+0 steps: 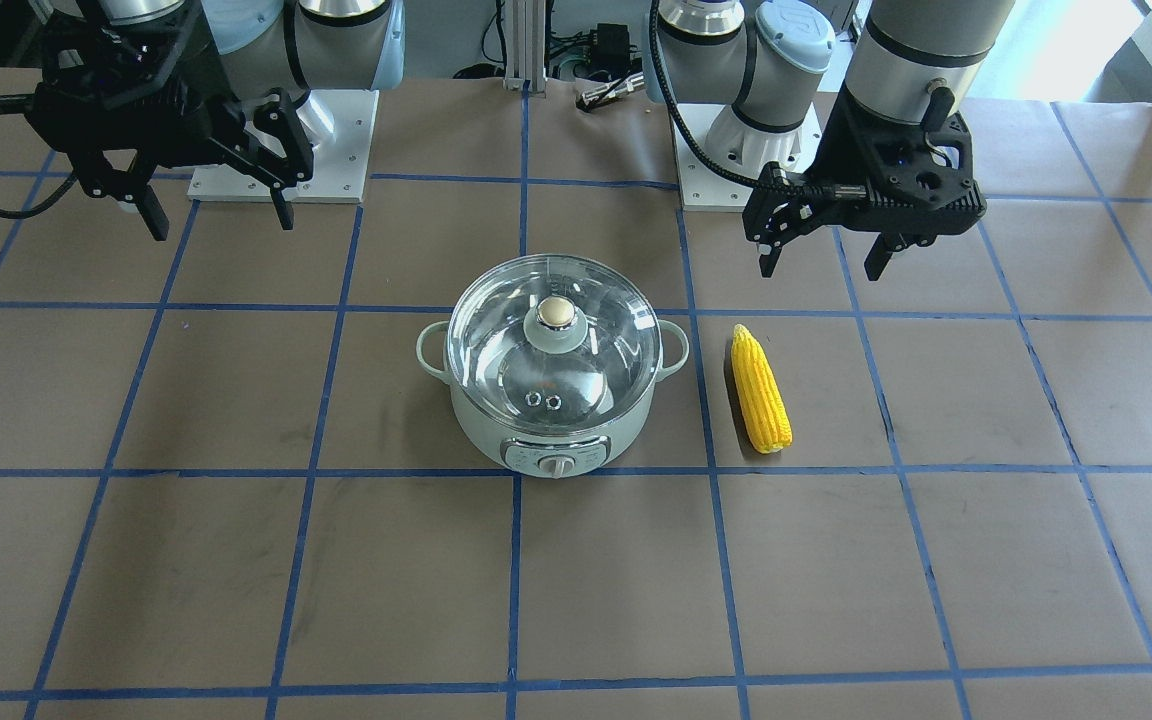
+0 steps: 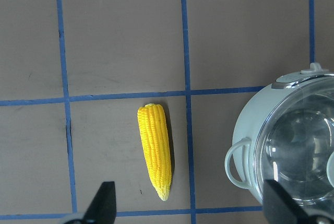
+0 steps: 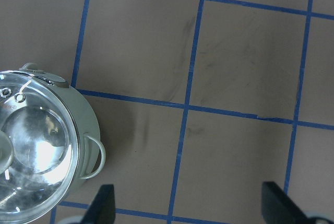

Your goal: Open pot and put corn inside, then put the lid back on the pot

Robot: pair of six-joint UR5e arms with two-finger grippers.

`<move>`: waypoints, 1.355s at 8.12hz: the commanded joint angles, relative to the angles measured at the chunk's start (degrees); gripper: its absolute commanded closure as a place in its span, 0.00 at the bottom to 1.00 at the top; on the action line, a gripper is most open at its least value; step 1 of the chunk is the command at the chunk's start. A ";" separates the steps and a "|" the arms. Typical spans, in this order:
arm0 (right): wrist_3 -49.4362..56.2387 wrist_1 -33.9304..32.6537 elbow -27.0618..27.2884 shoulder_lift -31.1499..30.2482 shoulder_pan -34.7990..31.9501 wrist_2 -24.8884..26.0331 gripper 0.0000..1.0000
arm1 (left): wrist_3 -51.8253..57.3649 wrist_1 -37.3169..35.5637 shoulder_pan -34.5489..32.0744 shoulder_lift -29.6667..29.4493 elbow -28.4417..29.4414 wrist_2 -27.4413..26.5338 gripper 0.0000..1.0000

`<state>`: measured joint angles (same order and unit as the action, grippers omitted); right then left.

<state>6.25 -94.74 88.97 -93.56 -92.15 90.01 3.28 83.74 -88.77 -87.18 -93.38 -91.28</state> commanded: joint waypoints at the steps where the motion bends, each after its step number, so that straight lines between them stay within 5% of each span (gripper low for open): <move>1: -0.20 0.34 0.15 -0.04 -0.13 0.77 0.00 | 0.15 0.02 0.00 0.08 0.04 0.05 0.00; 3: -7.34 0.07 0.41 0.66 -0.83 -0.27 0.00 | 0.23 0.02 0.17 -0.36 -0.05 -0.04 0.00; 7: -30.28 -8.68 0.50 10.38 -18.21 0.52 0.00 | 1.11 -0.34 4.90 -3.16 -0.66 -0.04 0.00; 11: -40.93 -14.43 1.37 19.28 -24.56 -0.27 0.00 | 4.89 -2.97 9.40 -5.19 -9.17 0.58 0.00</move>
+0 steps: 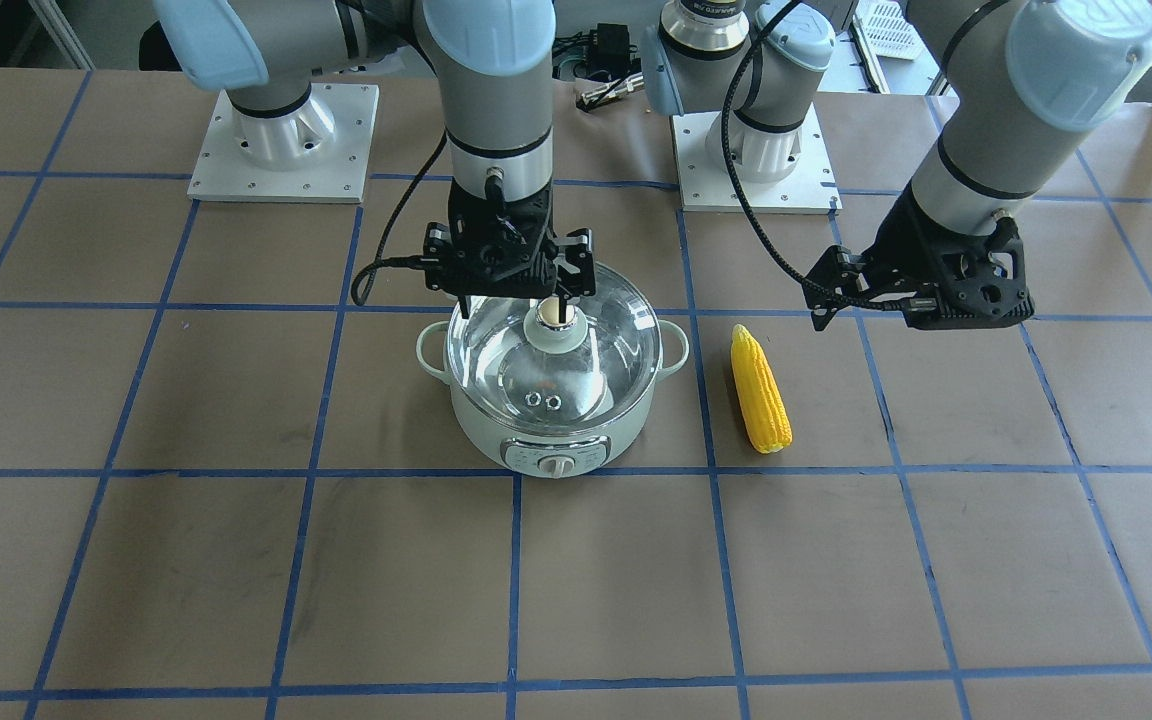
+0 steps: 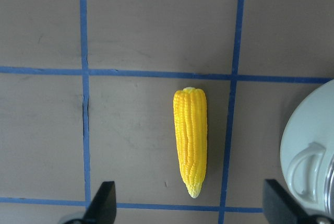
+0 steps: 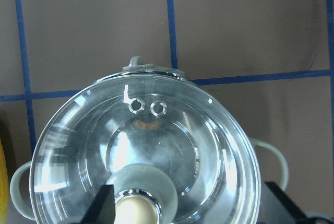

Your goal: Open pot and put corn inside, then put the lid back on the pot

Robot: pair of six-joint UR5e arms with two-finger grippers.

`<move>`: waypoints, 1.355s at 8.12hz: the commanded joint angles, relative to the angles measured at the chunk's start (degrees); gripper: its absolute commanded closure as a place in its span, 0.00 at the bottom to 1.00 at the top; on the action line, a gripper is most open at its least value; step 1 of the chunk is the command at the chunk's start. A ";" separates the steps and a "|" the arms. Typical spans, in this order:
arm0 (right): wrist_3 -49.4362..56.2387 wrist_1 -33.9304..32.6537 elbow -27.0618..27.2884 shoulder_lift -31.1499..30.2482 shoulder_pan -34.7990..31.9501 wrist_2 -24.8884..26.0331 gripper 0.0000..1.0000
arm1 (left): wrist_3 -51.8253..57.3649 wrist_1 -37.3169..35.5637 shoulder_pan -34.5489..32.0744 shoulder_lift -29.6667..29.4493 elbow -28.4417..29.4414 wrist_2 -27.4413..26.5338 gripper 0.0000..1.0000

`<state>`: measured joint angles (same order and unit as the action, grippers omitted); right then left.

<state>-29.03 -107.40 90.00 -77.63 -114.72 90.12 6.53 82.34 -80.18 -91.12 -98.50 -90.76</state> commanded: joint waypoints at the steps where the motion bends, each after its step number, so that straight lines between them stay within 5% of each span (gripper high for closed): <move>1: -6.47 -1.84 0.62 4.32 -3.31 -0.38 0.00 | 1.82 -1.57 0.81 -2.74 -4.94 0.06 0.00; 5: -6.66 -0.79 2.46 4.42 -3.85 -0.65 0.00 | 1.82 -4.35 0.81 -9.94 -7.75 3.39 0.00; 6: -6.66 -0.88 2.47 4.42 -3.85 -0.65 0.07 | 1.82 -6.29 0.81 -11.61 -8.89 3.40 0.00; 8: -6.66 -1.66 2.38 4.51 -3.85 -2.82 0.64 | 1.82 -7.28 0.81 -13.73 -9.17 3.31 0.00; 10: -6.22 -1.93 2.29 4.42 -3.85 -3.63 0.81 | 1.74 -9.99 0.81 -17.50 -9.17 4.27 0.00; 11: -6.04 -1.93 2.20 4.42 -3.85 -3.63 0.98 | 1.74 -10.53 0.81 -18.65 -9.17 4.28 0.00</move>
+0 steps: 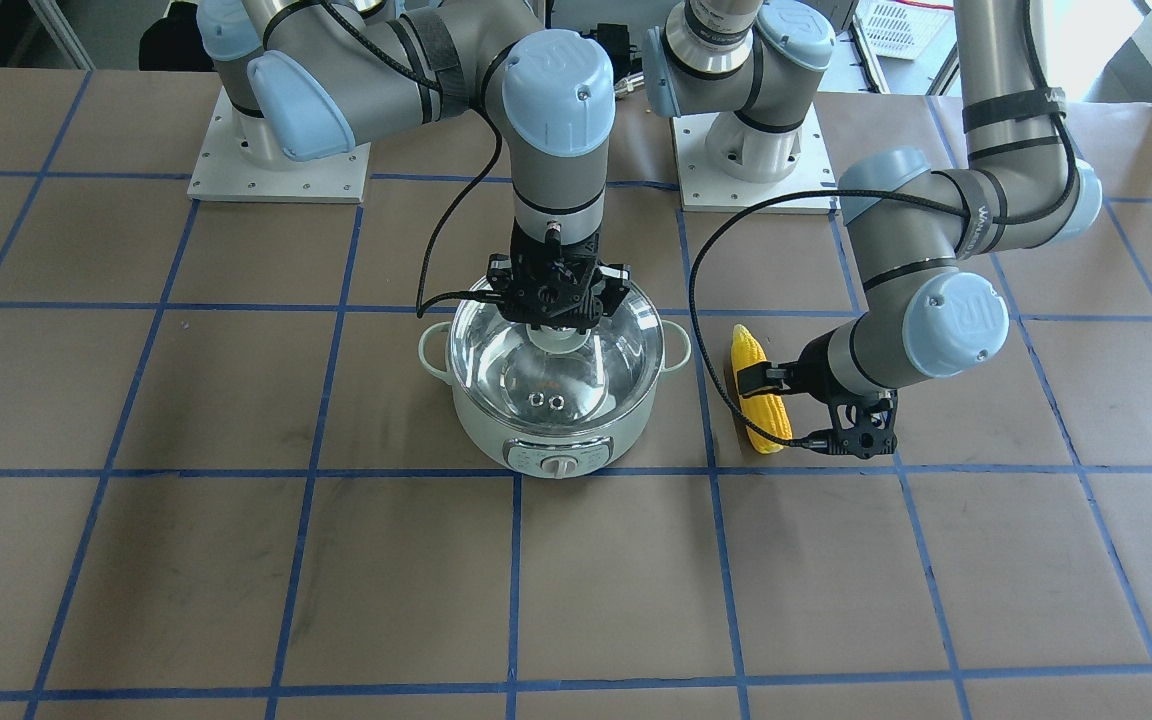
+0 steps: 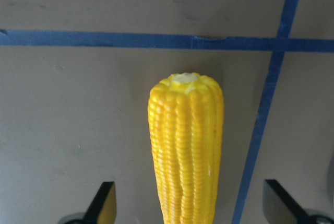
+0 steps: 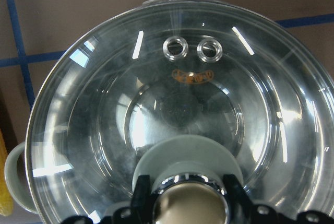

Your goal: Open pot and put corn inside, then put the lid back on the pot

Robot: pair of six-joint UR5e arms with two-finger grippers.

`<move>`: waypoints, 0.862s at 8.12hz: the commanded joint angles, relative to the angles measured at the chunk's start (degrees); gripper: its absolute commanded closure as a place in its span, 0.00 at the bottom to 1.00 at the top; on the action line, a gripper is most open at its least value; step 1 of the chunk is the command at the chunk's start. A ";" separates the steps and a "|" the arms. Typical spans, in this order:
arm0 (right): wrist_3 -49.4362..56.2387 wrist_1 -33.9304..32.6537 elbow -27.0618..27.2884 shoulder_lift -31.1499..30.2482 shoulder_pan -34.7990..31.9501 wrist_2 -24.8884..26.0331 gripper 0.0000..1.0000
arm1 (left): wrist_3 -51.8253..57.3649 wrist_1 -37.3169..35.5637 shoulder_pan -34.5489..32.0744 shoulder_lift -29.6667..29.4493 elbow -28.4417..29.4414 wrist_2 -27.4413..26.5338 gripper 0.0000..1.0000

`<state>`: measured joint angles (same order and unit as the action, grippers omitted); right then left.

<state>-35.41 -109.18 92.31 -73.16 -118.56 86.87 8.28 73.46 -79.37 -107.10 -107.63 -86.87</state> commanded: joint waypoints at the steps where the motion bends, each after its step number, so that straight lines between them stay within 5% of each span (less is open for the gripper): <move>1: 0.43 0.02 -0.20 -0.40 0.08 -0.30 1.00 | -0.98 -3.05 0.09 -4.07 -0.04 0.47 0.00; 3: 1.13 0.37 -2.30 -1.36 0.96 0.40 1.00 | -0.99 -4.99 0.00 -6.10 -0.04 0.47 0.00; 5: 6.02 5.95 -5.89 -4.60 5.50 0.14 1.00 | -1.08 -4.56 0.00 -6.11 -0.04 0.47 0.19; 6: 10.14 11.04 -7.22 -6.71 9.71 -0.21 1.00 | -1.08 -4.12 0.00 -5.67 0.05 0.47 0.40; 7: 14.36 13.62 -7.58 -9.17 14.54 -0.38 1.00 | -1.34 -3.60 0.00 -5.14 0.05 0.38 0.99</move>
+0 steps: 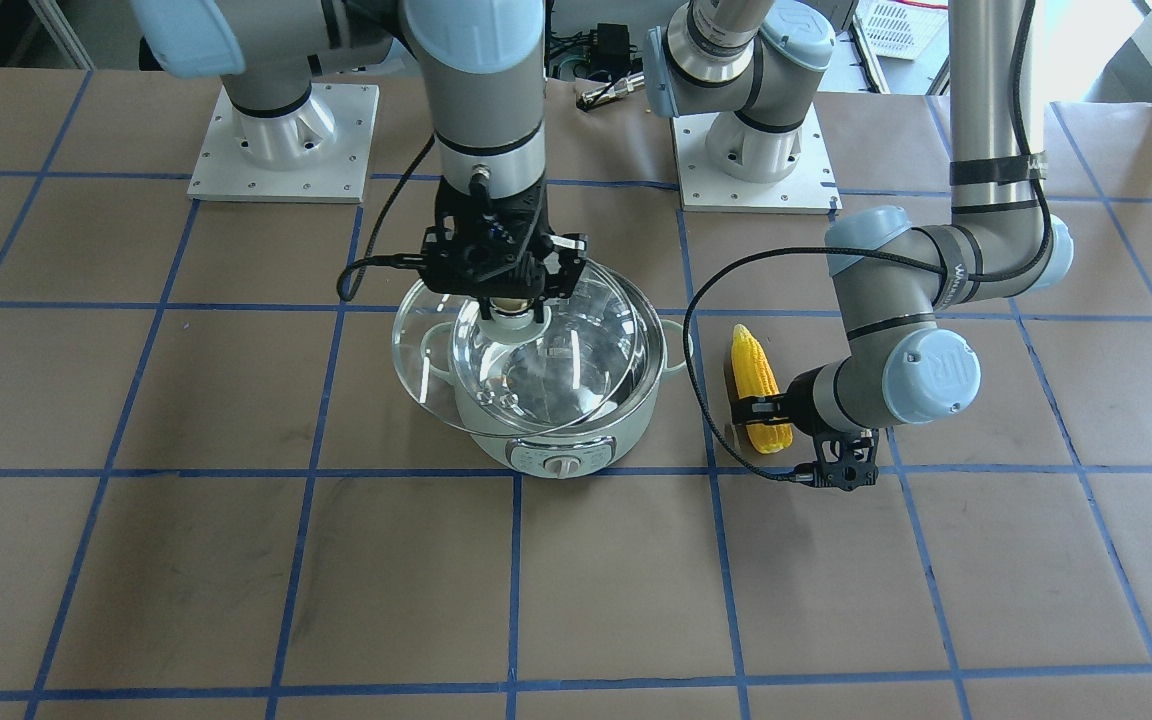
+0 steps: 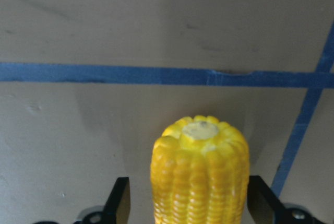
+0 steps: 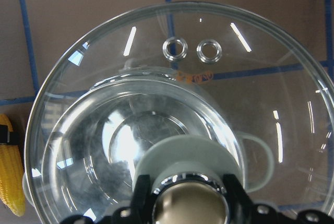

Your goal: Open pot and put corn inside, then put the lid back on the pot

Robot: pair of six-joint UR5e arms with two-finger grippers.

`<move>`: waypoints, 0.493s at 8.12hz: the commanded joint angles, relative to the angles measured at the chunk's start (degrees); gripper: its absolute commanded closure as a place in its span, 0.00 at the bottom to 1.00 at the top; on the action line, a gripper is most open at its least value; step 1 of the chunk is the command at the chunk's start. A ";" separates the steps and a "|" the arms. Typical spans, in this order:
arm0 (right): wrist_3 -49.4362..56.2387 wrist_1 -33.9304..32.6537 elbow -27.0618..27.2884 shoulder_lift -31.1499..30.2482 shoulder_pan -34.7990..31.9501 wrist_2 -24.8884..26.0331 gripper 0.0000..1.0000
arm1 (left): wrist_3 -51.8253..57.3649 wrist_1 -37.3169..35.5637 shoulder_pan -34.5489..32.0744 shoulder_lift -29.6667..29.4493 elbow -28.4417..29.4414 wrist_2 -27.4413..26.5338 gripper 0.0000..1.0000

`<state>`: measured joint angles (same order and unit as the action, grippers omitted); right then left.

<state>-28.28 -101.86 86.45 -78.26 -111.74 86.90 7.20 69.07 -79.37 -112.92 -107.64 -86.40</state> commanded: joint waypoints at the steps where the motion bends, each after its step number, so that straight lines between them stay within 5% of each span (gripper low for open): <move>1: 14.49 7.89 -1.81 -5.83 12.21 0.54 1.00 | -1.74 2.89 0.00 1.21 0.06 -0.09 1.00; 4: 30.42 11.58 -1.81 -9.27 23.38 0.90 1.00 | -2.89 10.79 0.00 7.24 1.02 -1.14 1.00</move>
<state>-7.26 -92.72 84.69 -85.72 -95.18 87.65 4.96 74.35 -79.37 -110.20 -107.20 -86.76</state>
